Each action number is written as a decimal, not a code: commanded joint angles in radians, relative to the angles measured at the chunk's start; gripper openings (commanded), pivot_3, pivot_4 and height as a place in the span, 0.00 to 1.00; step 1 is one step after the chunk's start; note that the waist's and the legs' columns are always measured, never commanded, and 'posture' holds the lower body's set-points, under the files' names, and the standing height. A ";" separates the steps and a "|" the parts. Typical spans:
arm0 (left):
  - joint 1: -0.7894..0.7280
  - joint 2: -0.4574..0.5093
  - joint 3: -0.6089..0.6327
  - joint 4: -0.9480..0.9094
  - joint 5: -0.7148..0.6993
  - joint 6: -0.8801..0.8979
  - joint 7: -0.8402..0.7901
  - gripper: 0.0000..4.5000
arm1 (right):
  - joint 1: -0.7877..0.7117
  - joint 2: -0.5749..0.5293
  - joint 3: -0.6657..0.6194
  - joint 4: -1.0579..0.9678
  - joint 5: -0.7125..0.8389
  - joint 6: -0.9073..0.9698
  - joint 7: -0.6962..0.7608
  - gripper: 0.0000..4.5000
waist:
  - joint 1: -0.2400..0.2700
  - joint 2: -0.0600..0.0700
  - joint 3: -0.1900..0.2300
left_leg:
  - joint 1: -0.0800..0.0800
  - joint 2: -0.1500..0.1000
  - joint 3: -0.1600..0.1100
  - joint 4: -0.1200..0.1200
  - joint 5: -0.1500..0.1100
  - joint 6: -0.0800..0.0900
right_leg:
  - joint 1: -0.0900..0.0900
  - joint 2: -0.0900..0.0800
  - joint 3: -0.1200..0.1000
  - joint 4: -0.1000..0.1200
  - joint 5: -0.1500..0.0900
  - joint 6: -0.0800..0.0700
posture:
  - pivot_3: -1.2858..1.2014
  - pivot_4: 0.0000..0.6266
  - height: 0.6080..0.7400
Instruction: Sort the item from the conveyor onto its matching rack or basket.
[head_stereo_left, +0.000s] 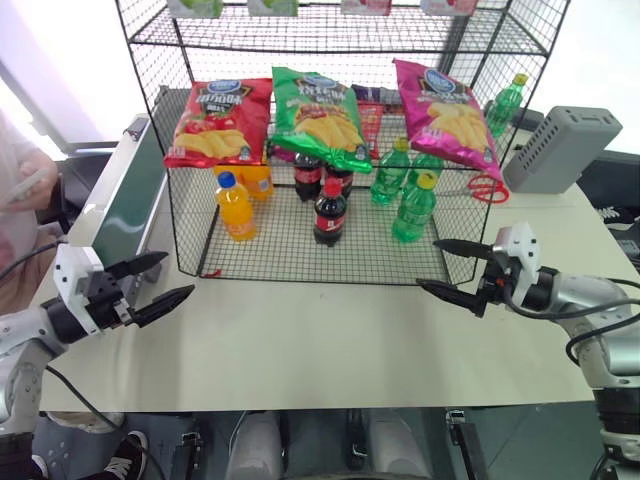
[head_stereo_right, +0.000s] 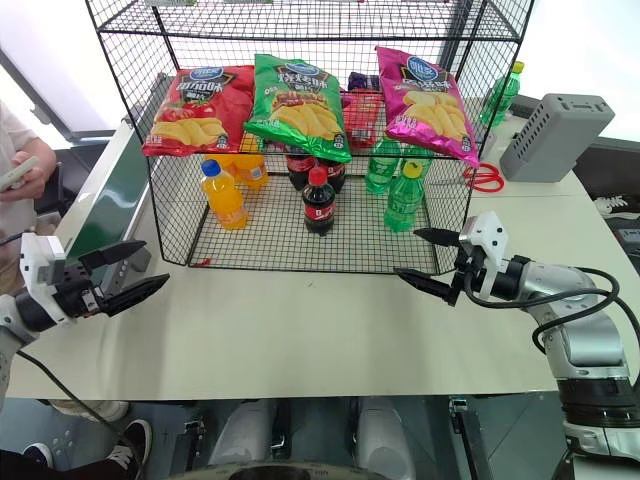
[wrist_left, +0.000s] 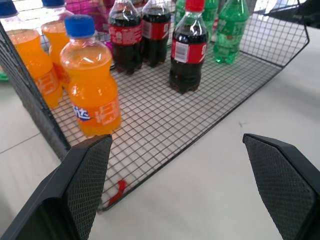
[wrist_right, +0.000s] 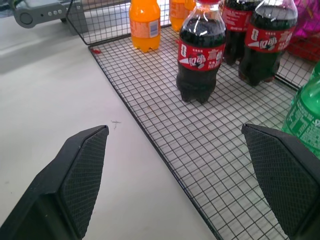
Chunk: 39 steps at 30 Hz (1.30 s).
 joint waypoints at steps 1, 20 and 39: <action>0.014 0.010 0.012 -0.012 -0.028 -0.003 -0.040 1.00 | -0.014 0.008 -0.010 -0.024 0.023 0.001 0.007 0.99 | 0.001 0.000 0.000 | 0.000 0.000 0.000 0.000 0.000 0.000 | 0.000 0.000 0.000 0.000 0.000 0.000 | 0.52 0.24 0.98; -0.039 0.017 0.003 0.018 -0.040 0.033 -0.057 1.00 | -0.039 0.050 0.009 -0.039 0.002 -0.034 -0.016 0.99 | 0.001 0.000 0.000 | 0.000 0.000 0.000 0.000 0.000 0.000 | 0.000 0.000 0.000 0.000 0.000 0.000 | 0.52 0.24 0.98; -0.019 0.019 0.011 -0.001 -0.045 0.068 -0.047 1.00 | -0.037 0.031 0.015 -0.021 -0.014 -0.057 0.008 0.99 | 0.001 0.000 0.000 | 0.000 0.000 0.000 0.000 0.000 0.000 | 0.000 0.000 0.000 0.001 0.000 0.000 | 0.52 0.24 0.98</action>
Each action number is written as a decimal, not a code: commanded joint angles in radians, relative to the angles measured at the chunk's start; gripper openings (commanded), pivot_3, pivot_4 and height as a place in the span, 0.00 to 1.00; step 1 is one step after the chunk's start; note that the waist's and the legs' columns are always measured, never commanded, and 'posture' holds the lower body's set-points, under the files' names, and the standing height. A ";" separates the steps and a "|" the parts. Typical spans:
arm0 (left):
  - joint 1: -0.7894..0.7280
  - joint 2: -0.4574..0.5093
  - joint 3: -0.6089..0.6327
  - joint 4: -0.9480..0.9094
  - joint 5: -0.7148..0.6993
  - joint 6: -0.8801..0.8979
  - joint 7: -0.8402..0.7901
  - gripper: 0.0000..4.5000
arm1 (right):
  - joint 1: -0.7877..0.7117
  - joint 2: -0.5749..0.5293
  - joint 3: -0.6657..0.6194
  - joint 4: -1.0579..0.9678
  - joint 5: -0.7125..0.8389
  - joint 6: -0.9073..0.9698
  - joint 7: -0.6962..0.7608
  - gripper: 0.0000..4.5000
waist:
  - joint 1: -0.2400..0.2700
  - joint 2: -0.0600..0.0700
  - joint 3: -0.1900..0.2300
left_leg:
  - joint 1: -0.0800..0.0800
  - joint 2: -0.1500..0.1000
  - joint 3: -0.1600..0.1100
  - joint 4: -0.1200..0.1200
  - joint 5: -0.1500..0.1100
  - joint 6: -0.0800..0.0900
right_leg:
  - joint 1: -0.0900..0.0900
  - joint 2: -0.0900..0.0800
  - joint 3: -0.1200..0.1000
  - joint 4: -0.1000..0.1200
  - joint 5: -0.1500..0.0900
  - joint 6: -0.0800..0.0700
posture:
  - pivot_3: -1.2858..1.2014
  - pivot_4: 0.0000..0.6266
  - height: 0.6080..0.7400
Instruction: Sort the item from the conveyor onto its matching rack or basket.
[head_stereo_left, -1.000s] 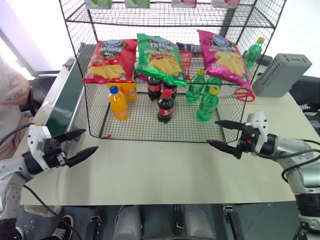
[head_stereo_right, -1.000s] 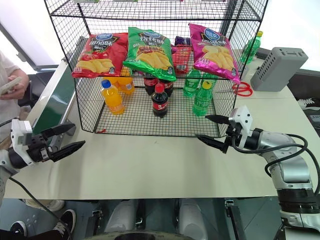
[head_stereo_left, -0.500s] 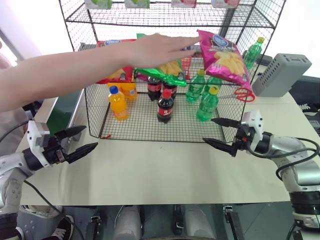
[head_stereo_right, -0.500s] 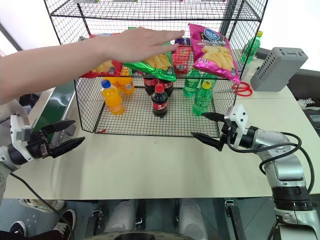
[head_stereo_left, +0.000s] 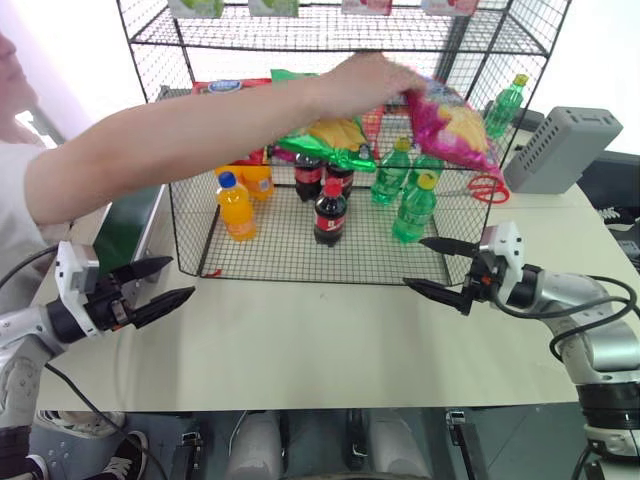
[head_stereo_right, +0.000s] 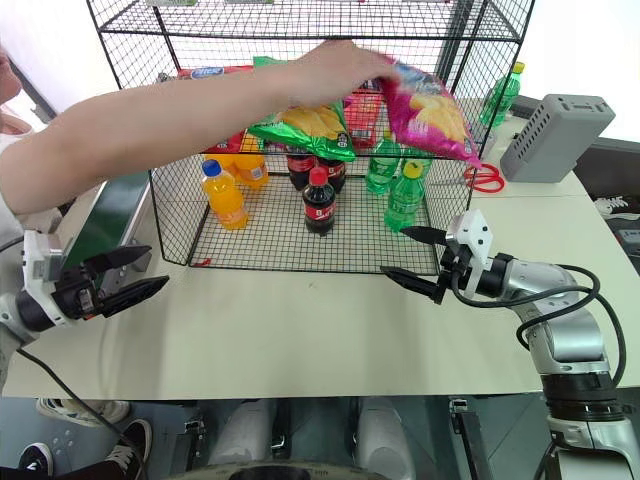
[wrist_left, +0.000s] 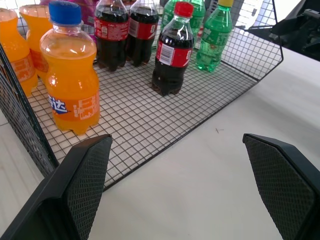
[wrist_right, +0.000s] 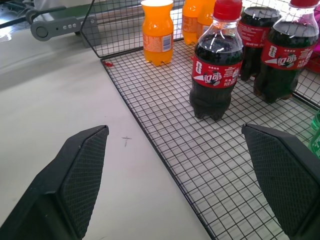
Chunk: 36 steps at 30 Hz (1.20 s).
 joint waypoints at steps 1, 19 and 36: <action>-0.001 -0.003 0.007 -0.027 0.014 -0.043 0.006 1.00 | -0.009 -0.014 -0.023 -0.017 -0.001 -0.029 0.006 0.99 | 0.000 0.000 0.000 | 0.000 0.000 0.000 0.000 0.000 0.000 | 0.000 0.000 0.000 0.000 0.000 0.000 | 0.52 0.24 0.98; -0.052 -0.018 -0.003 -0.007 0.080 -0.127 0.090 1.00 | -0.077 0.019 0.004 0.045 -0.030 -0.095 -0.005 0.99 | 0.000 0.000 0.000 | 0.000 0.000 0.000 0.000 0.000 0.000 | 0.000 0.000 0.000 0.000 0.000 0.000 | 0.52 0.24 0.98; -0.017 -0.020 -0.011 -0.023 0.060 -0.110 0.088 1.00 | -0.140 0.042 0.032 0.090 -0.056 -0.137 0.020 0.99 | 0.000 0.000 0.000 | 0.000 0.000 0.000 0.000 0.000 0.000 | 0.000 0.000 0.000 0.000 0.000 0.000 | 0.52 0.24 0.98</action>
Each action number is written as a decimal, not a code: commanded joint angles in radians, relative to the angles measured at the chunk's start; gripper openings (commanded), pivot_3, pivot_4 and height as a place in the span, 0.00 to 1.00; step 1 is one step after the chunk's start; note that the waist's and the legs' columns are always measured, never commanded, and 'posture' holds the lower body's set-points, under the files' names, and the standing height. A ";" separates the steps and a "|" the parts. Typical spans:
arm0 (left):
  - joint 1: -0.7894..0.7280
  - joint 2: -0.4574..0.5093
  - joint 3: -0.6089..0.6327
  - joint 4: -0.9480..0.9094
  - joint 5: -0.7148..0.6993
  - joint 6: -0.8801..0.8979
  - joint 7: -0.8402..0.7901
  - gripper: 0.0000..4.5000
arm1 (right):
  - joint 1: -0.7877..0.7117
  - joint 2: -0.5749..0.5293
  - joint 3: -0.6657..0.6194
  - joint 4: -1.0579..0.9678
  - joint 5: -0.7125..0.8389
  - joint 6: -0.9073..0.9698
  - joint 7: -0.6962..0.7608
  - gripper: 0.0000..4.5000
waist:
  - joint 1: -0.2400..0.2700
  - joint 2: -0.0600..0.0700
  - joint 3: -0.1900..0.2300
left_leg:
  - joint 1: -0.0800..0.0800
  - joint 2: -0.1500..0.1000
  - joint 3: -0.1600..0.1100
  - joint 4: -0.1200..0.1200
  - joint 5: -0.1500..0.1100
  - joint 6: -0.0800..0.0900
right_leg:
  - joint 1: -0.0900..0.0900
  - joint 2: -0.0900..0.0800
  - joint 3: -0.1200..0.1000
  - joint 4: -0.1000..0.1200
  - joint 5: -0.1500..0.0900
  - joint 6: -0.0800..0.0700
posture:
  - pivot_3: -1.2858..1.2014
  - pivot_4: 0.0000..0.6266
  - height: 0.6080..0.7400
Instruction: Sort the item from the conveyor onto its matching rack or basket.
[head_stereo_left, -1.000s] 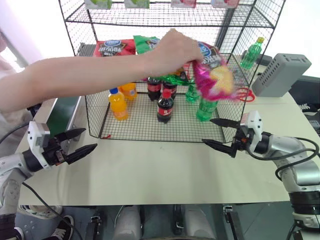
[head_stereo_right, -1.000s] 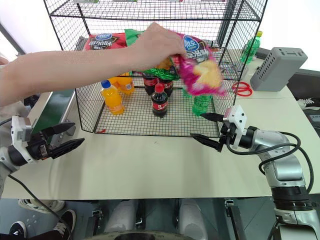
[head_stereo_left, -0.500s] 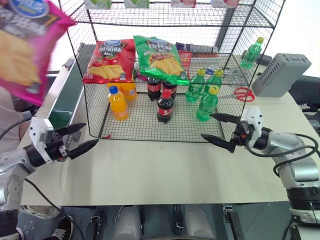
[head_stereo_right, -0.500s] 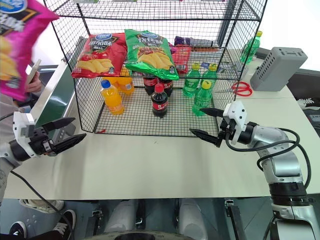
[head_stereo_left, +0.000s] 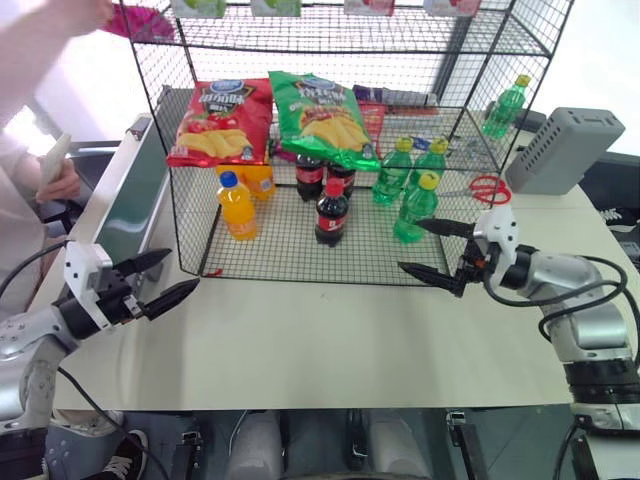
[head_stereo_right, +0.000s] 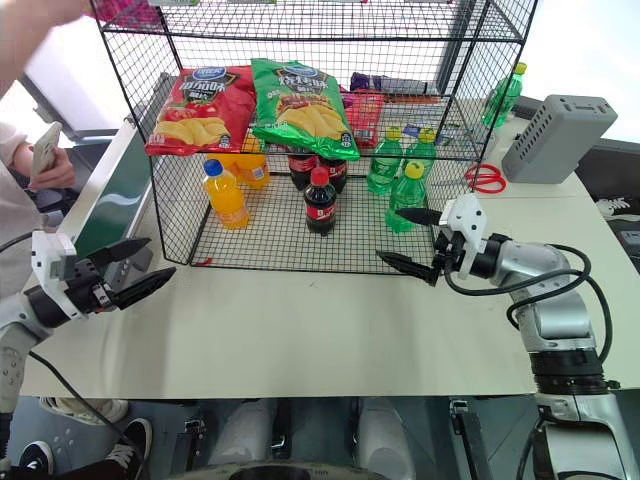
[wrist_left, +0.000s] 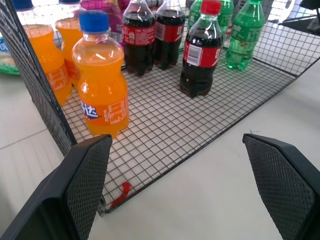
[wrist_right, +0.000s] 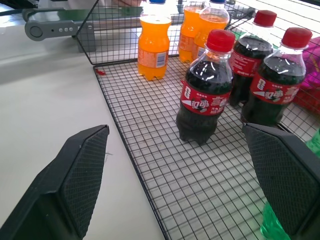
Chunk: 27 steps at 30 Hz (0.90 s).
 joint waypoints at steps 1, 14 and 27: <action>-0.002 0.025 0.021 -0.014 -0.016 0.004 -0.018 1.00 | -0.020 0.012 -0.007 -0.008 0.005 -0.035 0.005 0.99 | 0.000 0.000 0.000 | 0.000 0.000 0.000 0.000 0.000 0.000 | 0.000 0.000 0.000 0.000 0.000 0.000 | 0.52 0.24 0.98; 0.071 0.021 0.059 -0.036 -0.016 -0.024 -0.028 1.00 | -0.061 0.036 0.026 0.043 -0.014 -0.057 0.032 0.99 | -0.002 0.000 0.000 | 0.000 0.000 0.000 0.000 0.000 0.000 | 0.000 0.000 0.000 0.000 0.000 0.000 | 0.52 0.24 0.98; 0.188 0.019 0.142 -0.078 -0.027 -0.054 -0.045 1.00 | -0.100 0.072 0.063 0.063 0.004 -0.038 0.060 0.99 | -0.006 0.000 0.000 | 0.000 0.000 0.000 0.000 0.000 0.000 | 0.000 0.000 0.000 0.000 0.000 0.000 | 0.52 0.24 0.98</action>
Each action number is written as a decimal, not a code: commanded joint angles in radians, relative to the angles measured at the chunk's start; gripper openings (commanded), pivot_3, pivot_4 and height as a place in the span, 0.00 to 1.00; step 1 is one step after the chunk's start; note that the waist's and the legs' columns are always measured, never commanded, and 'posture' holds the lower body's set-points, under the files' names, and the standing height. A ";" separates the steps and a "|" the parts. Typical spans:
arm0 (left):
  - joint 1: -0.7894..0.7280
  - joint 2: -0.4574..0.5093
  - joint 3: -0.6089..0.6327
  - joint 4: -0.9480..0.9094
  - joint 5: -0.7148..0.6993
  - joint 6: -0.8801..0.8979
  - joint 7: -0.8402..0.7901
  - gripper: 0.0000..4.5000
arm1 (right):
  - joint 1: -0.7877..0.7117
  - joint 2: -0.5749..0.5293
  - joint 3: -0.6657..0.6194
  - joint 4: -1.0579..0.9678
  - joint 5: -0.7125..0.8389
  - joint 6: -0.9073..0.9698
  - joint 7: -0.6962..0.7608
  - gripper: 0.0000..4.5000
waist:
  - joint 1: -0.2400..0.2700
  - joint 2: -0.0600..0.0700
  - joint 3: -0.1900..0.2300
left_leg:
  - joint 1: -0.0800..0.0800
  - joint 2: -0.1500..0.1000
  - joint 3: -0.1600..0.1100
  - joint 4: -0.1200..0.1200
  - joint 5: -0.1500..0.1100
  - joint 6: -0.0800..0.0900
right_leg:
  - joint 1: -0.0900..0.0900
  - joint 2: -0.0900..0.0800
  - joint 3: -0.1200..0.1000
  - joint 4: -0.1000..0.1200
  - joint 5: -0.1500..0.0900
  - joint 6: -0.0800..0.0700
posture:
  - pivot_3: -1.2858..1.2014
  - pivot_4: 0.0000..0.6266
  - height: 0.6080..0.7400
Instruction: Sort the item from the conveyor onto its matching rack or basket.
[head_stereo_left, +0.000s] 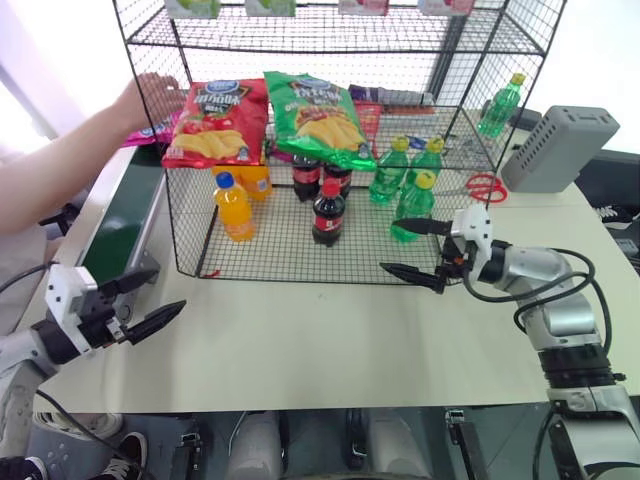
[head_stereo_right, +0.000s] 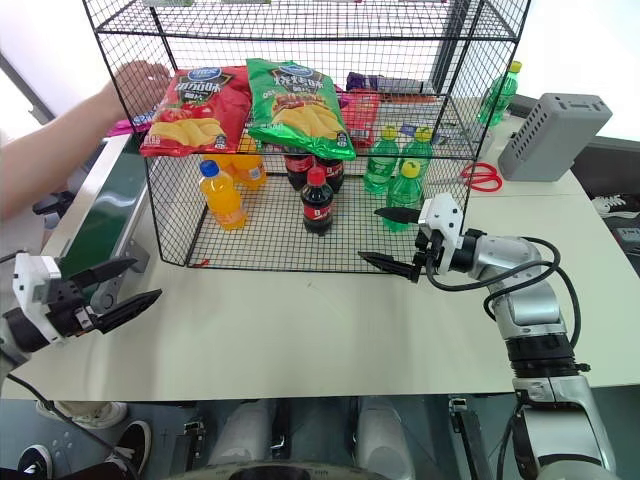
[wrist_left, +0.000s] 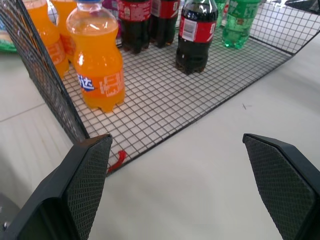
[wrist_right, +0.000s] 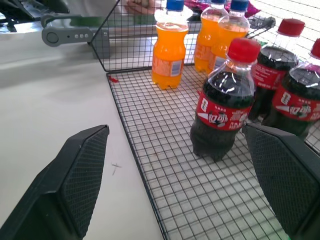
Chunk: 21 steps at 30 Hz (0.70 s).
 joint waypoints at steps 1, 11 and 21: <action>0.034 0.009 0.061 -0.043 -0.013 -0.039 -0.017 1.00 | -0.011 0.010 -0.003 -0.046 0.037 0.030 0.011 0.99 | 0.000 0.000 0.000 | 0.000 0.000 0.000 0.000 0.000 0.000 | 0.000 0.000 0.000 0.000 0.000 0.000 | 0.52 0.24 0.98; 0.188 0.027 0.199 0.037 0.320 -0.592 0.023 1.00 | 0.021 0.129 0.116 -0.266 0.134 0.232 -0.036 0.99 | -0.003 0.000 0.000 | 0.000 0.001 0.000 0.000 0.000 0.000 | 0.000 0.000 0.000 0.000 0.000 -0.001 | 0.52 0.24 0.98; 0.270 0.060 0.303 0.224 0.598 -0.995 0.249 1.00 | -0.030 0.206 0.189 -0.282 0.145 0.291 -0.045 0.99 | -0.001 -0.002 -0.001 | 0.000 0.001 0.001 0.000 0.000 0.000 | -0.001 0.000 0.000 -0.001 0.001 -0.002 | 0.52 0.24 0.98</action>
